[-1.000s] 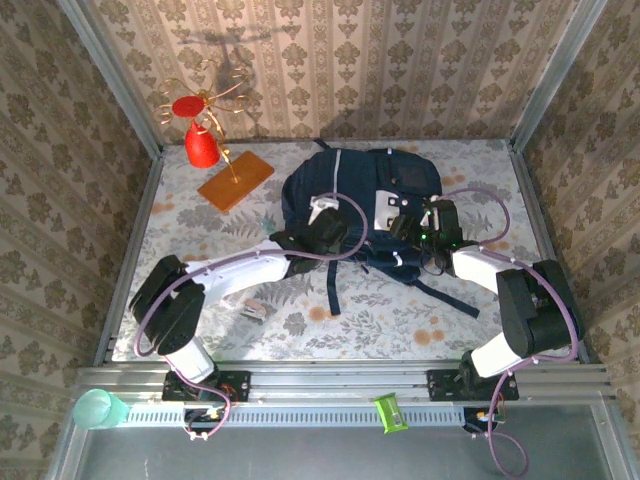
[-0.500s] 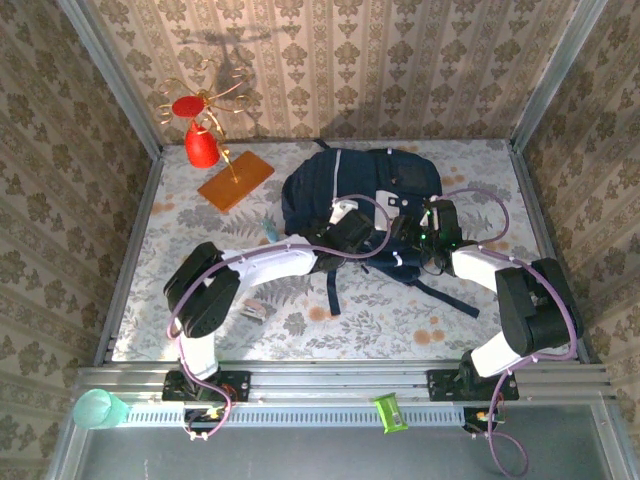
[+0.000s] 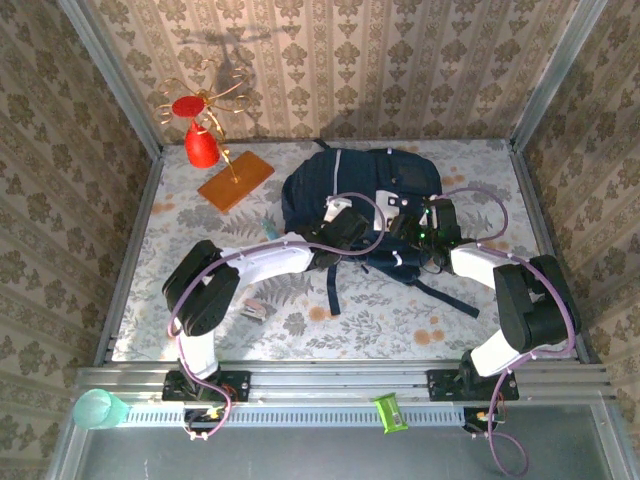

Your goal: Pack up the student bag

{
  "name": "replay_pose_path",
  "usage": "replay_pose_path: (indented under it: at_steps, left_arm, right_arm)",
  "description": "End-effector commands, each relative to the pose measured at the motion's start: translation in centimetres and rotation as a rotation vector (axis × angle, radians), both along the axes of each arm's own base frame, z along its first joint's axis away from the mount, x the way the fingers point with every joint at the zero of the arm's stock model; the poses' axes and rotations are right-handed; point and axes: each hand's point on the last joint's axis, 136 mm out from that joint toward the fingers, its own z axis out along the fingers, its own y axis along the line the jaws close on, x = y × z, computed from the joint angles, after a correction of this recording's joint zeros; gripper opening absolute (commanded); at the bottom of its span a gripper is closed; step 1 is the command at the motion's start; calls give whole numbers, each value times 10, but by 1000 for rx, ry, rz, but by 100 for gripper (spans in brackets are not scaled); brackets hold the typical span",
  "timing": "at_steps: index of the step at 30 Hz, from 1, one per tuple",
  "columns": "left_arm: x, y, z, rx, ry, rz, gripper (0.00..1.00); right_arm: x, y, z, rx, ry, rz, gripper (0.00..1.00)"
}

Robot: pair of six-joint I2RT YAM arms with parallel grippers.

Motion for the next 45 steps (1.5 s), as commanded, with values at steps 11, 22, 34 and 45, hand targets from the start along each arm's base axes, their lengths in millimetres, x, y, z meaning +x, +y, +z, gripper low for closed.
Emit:
replay_pose_path:
  at_steps: [11,22,34,45]
  left_arm:
    - [3,15,-11,-117,58,32,22]
    - [7,19,-5,-205,25,5,0]
    - [-39,-33,17,-512,210,-360,0]
    - [-43,-22,8,-390,213,-332,0]
  right_arm:
    - [-18,-8,-35,-35,141,-30,60]
    - [-17,-11,-27,-42,121,-26,60]
    - [-47,8,47,-20,-19,67,63]
    - [-110,37,-10,42,187,170,63]
